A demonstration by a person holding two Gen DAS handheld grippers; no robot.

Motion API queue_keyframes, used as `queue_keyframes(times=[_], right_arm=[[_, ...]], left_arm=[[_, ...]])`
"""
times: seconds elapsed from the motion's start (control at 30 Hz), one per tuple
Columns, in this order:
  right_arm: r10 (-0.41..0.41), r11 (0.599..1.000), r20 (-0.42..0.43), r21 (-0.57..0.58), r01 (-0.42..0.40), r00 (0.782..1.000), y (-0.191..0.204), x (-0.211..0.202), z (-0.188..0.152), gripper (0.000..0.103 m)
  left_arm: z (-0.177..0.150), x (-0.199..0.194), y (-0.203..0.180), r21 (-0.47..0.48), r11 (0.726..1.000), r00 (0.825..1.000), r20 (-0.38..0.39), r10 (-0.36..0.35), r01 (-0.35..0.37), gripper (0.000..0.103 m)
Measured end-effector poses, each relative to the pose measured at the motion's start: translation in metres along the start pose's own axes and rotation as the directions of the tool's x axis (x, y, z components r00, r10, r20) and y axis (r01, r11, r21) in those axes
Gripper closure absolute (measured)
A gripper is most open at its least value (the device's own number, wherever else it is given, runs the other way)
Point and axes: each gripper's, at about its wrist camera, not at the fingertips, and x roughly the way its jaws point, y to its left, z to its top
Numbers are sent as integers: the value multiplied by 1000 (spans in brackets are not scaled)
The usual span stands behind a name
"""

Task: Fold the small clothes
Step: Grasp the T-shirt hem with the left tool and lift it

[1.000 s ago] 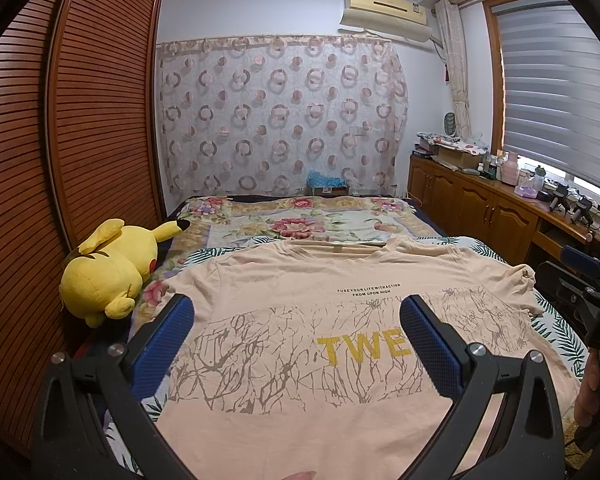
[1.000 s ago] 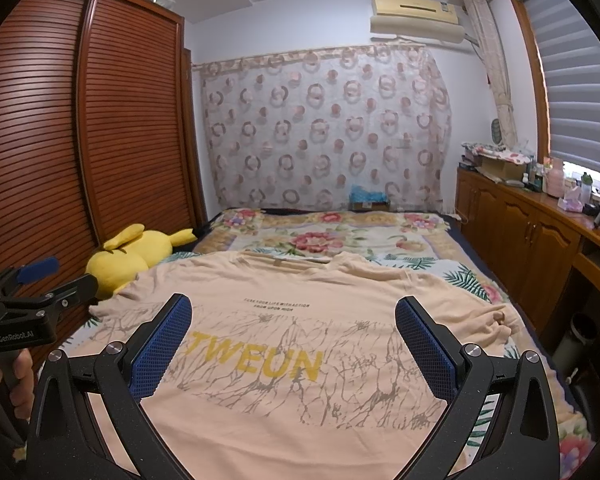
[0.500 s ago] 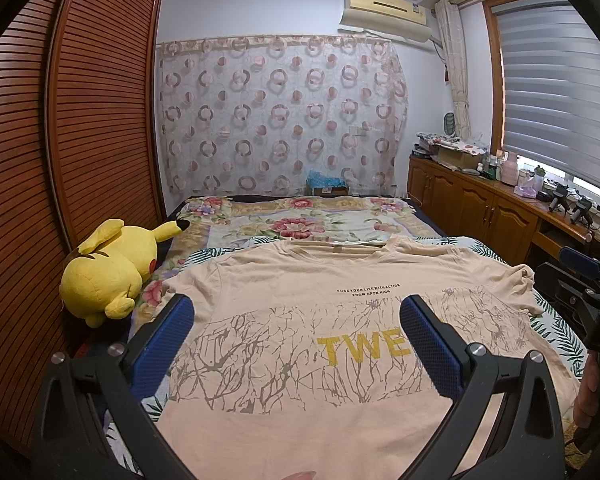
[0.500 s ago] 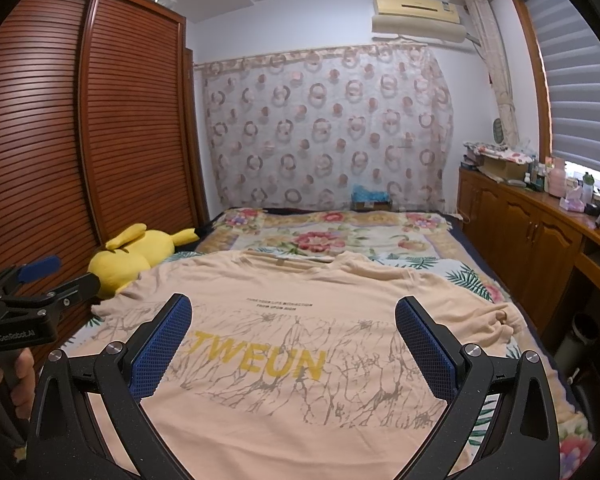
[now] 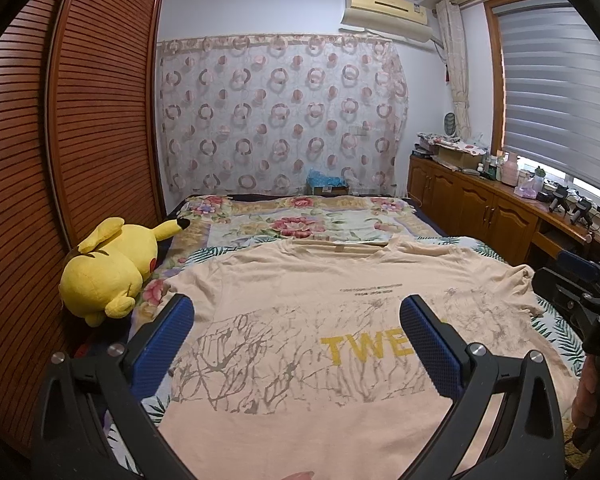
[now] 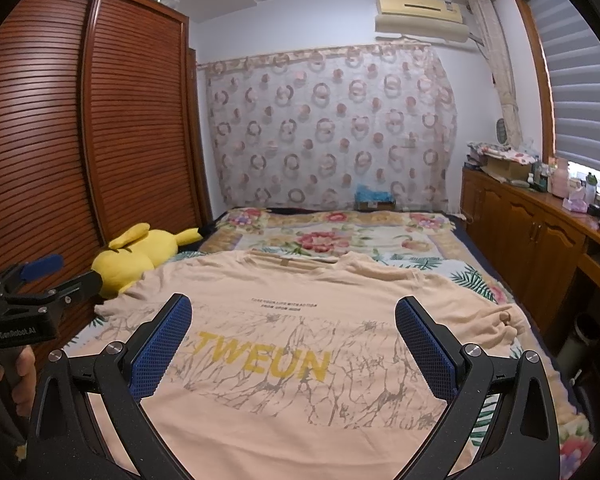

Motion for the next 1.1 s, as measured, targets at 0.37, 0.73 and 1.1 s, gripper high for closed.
queue_keyframes(times=[0.37, 0.73, 1.1], right_arm=[[49, 999, -61, -20, -50, 997, 29, 34, -5, 0], [121, 991, -121, -43, -127, 985, 35, 57, -12, 0], [198, 970, -232, -93, -225, 952, 55, 98, -19, 0]], left_arm=[[-10, 19, 54, -35, 998, 996, -74, 54, -57, 0], [-21, 40, 114, -31, 999, 989, -146, 33, -38, 0], [-35, 88, 172, -6, 998, 965, -257, 55, -59, 6]])
